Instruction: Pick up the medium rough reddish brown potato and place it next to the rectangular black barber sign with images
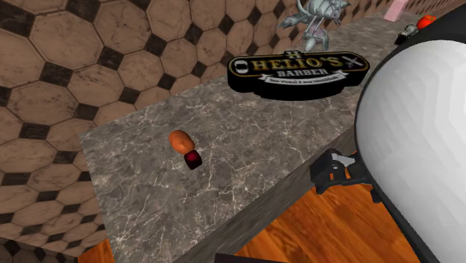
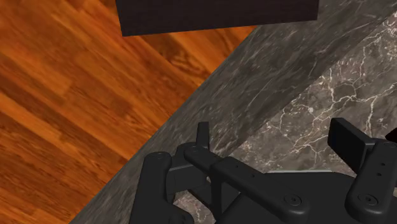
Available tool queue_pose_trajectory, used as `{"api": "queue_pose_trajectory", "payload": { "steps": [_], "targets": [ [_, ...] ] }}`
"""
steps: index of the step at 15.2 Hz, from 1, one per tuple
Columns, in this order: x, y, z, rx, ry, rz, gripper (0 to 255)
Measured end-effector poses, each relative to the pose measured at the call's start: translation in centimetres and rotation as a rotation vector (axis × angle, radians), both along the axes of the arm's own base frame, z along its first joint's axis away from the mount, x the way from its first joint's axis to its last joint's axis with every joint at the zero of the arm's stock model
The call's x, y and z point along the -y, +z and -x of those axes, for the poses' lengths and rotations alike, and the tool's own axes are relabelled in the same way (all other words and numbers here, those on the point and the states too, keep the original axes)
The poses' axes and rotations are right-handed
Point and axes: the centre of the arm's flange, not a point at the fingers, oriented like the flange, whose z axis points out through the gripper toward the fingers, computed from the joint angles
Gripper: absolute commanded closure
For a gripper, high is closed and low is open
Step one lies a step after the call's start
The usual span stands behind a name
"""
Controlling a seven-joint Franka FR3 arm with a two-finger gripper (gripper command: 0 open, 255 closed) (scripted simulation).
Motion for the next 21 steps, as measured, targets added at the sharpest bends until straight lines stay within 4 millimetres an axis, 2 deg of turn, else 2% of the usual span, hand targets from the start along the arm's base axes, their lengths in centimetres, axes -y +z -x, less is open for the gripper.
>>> {"api": "queue_pose_trajectory", "payload": {
  "steps": [2, 6, 16, 21],
  "targets": [
    [-0.4, -0.2, -0.3, 0.001, 0.010, 0.001, 0],
    [-3.4, -1.8, -3.6, 0.009, 0.084, 0.009, 0],
    [-12.8, -6.7, -11.2, 0.033, 0.295, 0.029, 0],
    [-18.0, -9.3, -14.1, 0.046, 0.400, 0.040, 0]
  ]
}}
